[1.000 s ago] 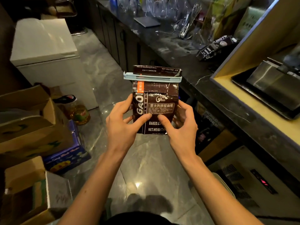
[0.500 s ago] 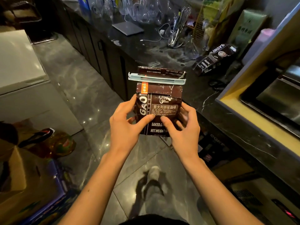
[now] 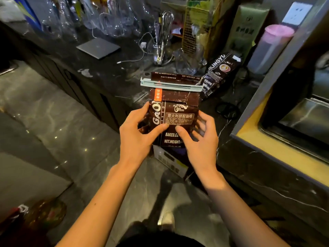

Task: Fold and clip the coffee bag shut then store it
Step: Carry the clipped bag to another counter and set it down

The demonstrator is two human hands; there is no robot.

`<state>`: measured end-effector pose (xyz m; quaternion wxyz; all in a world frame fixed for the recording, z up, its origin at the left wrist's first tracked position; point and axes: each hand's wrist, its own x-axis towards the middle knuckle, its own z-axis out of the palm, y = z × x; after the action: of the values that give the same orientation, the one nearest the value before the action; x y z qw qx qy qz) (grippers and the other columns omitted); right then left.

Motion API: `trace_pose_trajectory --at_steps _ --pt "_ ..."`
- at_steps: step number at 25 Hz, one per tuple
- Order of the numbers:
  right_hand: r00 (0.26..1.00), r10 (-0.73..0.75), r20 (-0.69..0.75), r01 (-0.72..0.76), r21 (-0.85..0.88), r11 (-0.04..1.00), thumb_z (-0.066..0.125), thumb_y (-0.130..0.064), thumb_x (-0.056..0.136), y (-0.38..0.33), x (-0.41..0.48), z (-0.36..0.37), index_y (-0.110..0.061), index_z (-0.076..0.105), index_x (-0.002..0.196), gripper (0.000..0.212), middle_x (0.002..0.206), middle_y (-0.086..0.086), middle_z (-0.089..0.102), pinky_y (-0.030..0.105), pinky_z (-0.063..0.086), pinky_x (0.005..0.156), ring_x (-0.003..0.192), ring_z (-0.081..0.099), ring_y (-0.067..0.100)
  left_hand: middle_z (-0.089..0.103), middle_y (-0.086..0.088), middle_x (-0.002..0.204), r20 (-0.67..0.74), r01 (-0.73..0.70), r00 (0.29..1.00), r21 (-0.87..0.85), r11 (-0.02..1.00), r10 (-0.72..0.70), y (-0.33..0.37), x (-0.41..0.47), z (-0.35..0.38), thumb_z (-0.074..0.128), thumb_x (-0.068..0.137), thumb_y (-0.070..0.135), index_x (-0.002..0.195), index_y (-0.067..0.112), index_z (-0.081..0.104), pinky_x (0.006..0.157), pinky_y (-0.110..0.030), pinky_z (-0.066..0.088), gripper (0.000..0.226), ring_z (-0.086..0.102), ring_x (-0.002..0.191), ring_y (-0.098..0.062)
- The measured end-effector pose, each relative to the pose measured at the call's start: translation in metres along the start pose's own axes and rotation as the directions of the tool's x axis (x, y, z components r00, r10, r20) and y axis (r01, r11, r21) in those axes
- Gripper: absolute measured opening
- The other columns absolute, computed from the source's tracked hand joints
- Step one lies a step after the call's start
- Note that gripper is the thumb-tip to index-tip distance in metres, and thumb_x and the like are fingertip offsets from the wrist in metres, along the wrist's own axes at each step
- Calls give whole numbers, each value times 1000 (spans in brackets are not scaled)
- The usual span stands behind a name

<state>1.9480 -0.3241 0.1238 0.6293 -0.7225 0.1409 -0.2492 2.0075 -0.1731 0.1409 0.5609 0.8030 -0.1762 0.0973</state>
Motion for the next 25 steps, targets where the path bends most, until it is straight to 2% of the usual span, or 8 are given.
trace_pose_trajectory --at_steps 5,8,11,14,16,18,21,25 --pt "991 -2 -134 -2 -29 1000 81 -19 77 14 65 6 -50 44 112 59 113 -25 61 29 51 100 115 59 -4 60 16 113 114 -26 993 -78 997 35 -19 77 33 83 73 25 136 19 54 90 -5 42 69 58 106 8" --pt "976 -7 -217 -2 -40 999 82 -17 75 26 101 21 -46 47 113 59 115 -19 62 27 52 96 114 61 1 60 18 112 174 -28 983 -147 989 54 -39 123 46 83 72 23 133 26 51 90 -8 45 69 61 107 5" --pt "946 0 -324 -29 -82 996 84 -16 73 38 135 41 -45 47 113 62 116 -15 62 24 53 94 112 62 1 62 12 118 284 76 959 -281 957 7 -67 172 58 83 72 16 135 23 52 89 -14 51 70 62 111 1" --pt "900 117 -420 -147 -39 988 86 -18 69 52 166 66 -36 47 126 72 123 -9 62 29 52 98 115 61 4 62 7 126 437 197 899 -325 925 -38 -100 219 70 84 70 13 136 20 53 93 -24 54 73 61 115 -4" --pt "867 157 -472 -193 -29 981 88 -23 66 61 178 78 -25 43 138 84 126 -6 61 26 52 95 115 61 5 63 4 128 517 265 854 -328 907 -63 -119 246 79 85 68 11 139 17 49 97 -31 53 80 61 116 -6" --pt "849 177 -497 -216 -21 976 87 -29 64 73 189 84 -18 41 143 92 128 -2 61 23 54 92 114 62 7 62 0 128 597 280 800 -299 912 -50 -135 268 92 85 68 9 144 11 42 99 -31 52 87 60 117 -7" --pt "819 224 -529 -280 -28 959 86 -30 64 88 206 83 -14 48 138 85 129 4 61 11 52 81 108 63 3 62 -5 131 685 271 728 -260 927 -21 -154 290 114 85 68 10 141 6 45 102 -34 50 83 60 120 -11" --pt "795 273 -541 -352 -45 935 86 -18 69 108 229 67 -12 55 130 68 128 5 57 -1 44 68 98 55 -7 62 2 128 730 286 681 -197 938 -55 -167 302 149 87 67 19 138 12 51 102 -31 49 80 59 118 -7"
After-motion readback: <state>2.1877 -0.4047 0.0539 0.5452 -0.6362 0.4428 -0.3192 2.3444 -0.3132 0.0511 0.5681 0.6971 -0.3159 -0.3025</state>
